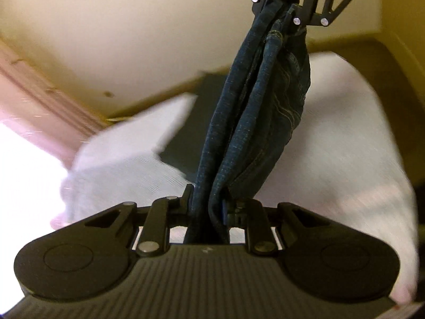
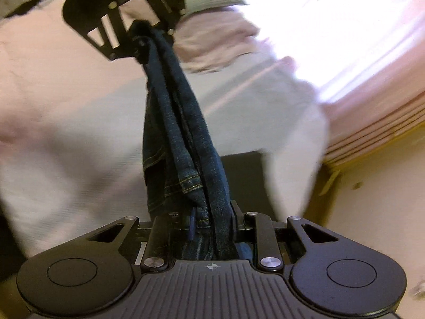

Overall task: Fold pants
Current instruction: 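Grasp the folded jeans edge with both grippers and lift it, then carry the lifted jeans with both grippers onto the stack of folded clothes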

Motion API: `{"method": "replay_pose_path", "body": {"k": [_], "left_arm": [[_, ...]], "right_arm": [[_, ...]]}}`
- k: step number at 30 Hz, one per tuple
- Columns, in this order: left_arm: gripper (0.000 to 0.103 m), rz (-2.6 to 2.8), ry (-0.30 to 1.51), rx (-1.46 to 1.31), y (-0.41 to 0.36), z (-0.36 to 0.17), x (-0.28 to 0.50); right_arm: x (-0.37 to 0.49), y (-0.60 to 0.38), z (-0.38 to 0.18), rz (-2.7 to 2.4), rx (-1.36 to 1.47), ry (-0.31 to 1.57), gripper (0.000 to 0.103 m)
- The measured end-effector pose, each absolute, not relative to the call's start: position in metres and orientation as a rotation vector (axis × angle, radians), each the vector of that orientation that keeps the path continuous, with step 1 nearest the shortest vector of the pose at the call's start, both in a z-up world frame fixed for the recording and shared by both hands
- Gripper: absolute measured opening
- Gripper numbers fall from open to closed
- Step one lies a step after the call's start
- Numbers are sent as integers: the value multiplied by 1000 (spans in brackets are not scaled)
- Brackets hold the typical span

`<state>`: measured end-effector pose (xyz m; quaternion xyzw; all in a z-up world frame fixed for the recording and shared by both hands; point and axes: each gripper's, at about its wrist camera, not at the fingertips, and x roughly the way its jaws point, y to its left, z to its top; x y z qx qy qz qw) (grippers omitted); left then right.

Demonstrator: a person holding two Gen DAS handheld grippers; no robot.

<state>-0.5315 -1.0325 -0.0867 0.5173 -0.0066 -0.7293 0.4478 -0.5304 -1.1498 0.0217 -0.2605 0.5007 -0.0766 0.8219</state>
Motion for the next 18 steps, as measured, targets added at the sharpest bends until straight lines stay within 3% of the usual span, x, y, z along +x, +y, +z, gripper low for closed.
{"method": "replay_pose_path", "body": {"k": [5, 8, 13, 15, 18], "left_arm": [[16, -1663, -181, 1194, -1132, -114, -558], [16, -1614, -214, 1188, -1164, -180, -570], [17, -1641, -84, 1299, -1166, -324, -593], [17, -1629, -111, 1318, -1155, -357, -601], [17, -1624, -134, 1296, -1151, -363, -602]], "right_arm": [[-523, -1237, -17, -281, -746, 945, 21], [-523, -1256, -96, -314, -811, 927, 21], [-539, -1251, -223, -227, -793, 1011, 21], [-549, -1243, -235, -227, -810, 975, 22], [-553, -1251, -229, -238, -801, 959, 22]]}}
